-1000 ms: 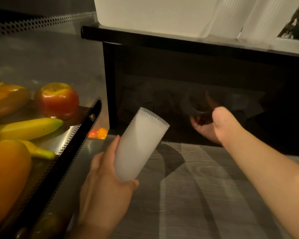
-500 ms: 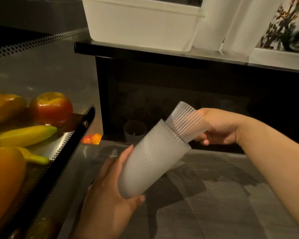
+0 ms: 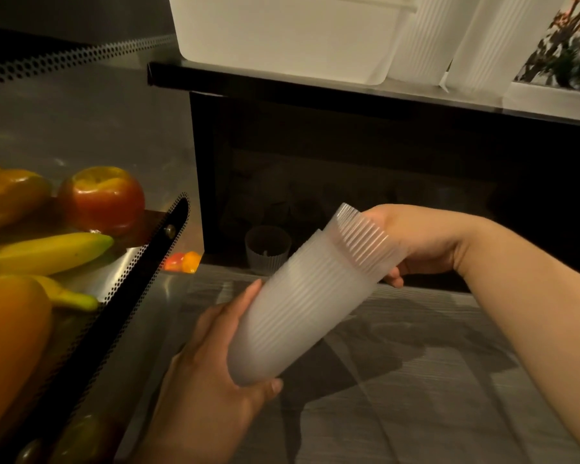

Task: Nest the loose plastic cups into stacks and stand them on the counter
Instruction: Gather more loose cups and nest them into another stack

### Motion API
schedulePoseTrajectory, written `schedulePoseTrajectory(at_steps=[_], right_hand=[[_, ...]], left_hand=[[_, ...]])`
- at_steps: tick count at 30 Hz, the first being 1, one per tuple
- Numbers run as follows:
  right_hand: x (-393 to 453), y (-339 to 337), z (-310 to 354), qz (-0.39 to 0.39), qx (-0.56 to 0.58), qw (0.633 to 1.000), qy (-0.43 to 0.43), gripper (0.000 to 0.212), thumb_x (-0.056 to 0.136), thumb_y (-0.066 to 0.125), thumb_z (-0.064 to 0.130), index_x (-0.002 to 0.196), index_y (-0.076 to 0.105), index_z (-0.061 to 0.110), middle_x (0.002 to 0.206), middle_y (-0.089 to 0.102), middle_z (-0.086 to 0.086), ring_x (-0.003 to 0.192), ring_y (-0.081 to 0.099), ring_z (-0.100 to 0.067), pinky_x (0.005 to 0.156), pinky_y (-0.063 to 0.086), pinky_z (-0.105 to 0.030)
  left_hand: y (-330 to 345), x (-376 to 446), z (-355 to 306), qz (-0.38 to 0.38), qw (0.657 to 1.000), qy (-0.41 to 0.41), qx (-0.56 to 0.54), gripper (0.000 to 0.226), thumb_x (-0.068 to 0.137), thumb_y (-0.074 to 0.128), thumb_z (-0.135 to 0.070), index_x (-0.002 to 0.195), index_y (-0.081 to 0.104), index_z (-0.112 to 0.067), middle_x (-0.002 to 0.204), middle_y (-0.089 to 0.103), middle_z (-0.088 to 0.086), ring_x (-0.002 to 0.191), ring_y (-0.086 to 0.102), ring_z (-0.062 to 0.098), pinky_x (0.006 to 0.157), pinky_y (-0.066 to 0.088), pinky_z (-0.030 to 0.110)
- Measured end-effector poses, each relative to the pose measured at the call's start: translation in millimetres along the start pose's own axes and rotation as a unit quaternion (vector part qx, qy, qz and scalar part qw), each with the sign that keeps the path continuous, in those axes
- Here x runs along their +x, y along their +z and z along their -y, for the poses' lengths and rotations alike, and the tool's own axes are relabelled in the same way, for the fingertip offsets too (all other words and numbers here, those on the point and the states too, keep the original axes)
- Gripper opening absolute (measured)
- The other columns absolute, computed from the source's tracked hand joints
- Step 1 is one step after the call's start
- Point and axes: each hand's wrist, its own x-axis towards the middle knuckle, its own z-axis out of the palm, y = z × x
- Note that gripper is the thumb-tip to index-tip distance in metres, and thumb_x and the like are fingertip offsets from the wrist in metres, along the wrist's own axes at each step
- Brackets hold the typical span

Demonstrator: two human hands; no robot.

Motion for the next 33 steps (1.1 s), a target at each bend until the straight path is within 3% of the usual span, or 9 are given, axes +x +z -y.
schedulePoseTrajectory(at_steps=[6,11,13,16,19,22,25,28,33], right_hand=[[16,27,-6,-0.051,-0.108,0.993,0.012,0.023,0.095,0.054,0.007,0.107,0.067,0.020,0.088,0.060,-0.012,0.073,0.054,-0.030,0.052,0.048,-0.025],[64,45,-5,-0.250,0.150,0.955,-0.044,0.046,0.097,0.043,0.054,0.112,0.068,0.018,0.103,0.070,-0.017,0.098,0.066,-0.034,0.091,0.053,-0.042],[89,49,-8,-0.337,0.022,0.940,-0.036,0.033,0.100,0.047,0.039,0.101,0.067,0.012,0.090,0.069,-0.012,0.088,0.066,-0.028,0.083,0.057,-0.032],[127,63,-18,-0.250,-0.229,0.940,0.026,0.025,0.098,0.050,0.016,0.108,0.066,0.000,0.080,0.057,-0.005,0.086,0.056,-0.024,0.079,0.049,-0.034],[147,63,-27,-0.231,-0.291,0.925,0.086,0.016,0.095,0.052,0.011,0.097,0.065,0.002,0.071,0.050,-0.001,0.078,0.052,-0.021,0.074,0.043,-0.031],[131,47,-23,-0.338,-0.086,0.933,0.090,0.025,0.096,0.052,0.013,0.074,0.060,0.007,0.073,0.060,-0.008,0.071,0.057,-0.021,0.076,0.049,-0.037],[92,28,-4,-0.430,0.104,0.896,0.046,0.014,0.095,0.052,0.007,0.089,0.065,0.008,0.080,0.063,-0.007,0.066,0.057,-0.012,0.063,0.047,-0.024],[52,23,17,-0.390,0.254,0.881,-0.087,0.019,0.087,0.059,-0.002,0.101,0.066,0.007,0.092,0.066,-0.008,0.055,0.052,-0.005,0.050,0.041,-0.015],[22,18,32,-0.215,0.111,0.966,-0.087,0.025,0.092,0.060,0.007,0.114,0.068,0.013,0.091,0.069,-0.005,0.058,0.053,-0.007,0.047,0.045,-0.015]], left_hand=[[4,3,-1,-0.006,1.000,-0.007,-0.022,0.118,0.061,0.091,-0.024,0.122,0.009,-0.083,0.129,0.018,-0.049,0.113,0.039,-0.010,0.101,0.041,0.030],[1,10,8,-0.093,0.994,-0.025,-0.052,0.116,0.060,0.091,-0.023,0.119,0.012,-0.085,0.116,0.031,-0.043,0.107,0.040,-0.008,0.094,0.042,0.030],[-2,13,9,-0.122,0.990,-0.040,-0.051,0.119,0.062,0.090,-0.024,0.120,0.006,-0.083,0.117,0.026,-0.036,0.110,0.037,-0.001,0.096,0.046,0.037],[-4,16,10,-0.153,0.986,-0.047,-0.040,0.120,0.063,0.090,-0.024,0.121,0.000,-0.080,0.122,0.025,-0.032,0.111,0.032,0.000,0.099,0.045,0.042],[-6,17,9,-0.156,0.985,-0.060,-0.042,0.119,0.065,0.089,-0.023,0.139,0.006,-0.066,0.141,0.026,-0.020,0.113,0.031,0.001,0.101,0.043,0.042],[-9,18,11,-0.157,0.985,-0.064,-0.032,0.118,0.065,0.089,-0.021,0.143,0.011,-0.062,0.141,0.028,-0.017,0.111,0.034,0.004,0.100,0.046,0.043],[-9,18,15,-0.155,0.985,-0.063,-0.032,0.116,0.065,0.089,-0.020,0.145,0.014,-0.059,0.140,0.031,-0.014,0.111,0.037,0.006,0.095,0.046,0.038],[-6,17,15,-0.135,0.989,-0.059,-0.031,0.113,0.067,0.088,-0.019,0.144,0.016,-0.061,0.134,0.032,-0.018,0.111,0.040,0.006,0.093,0.045,0.035],[-3,12,9,-0.126,0.991,-0.051,-0.010,0.116,0.062,0.091,-0.020,0.141,0.019,-0.064,0.138,0.033,-0.018,0.121,0.042,0.010,0.100,0.047,0.042]])
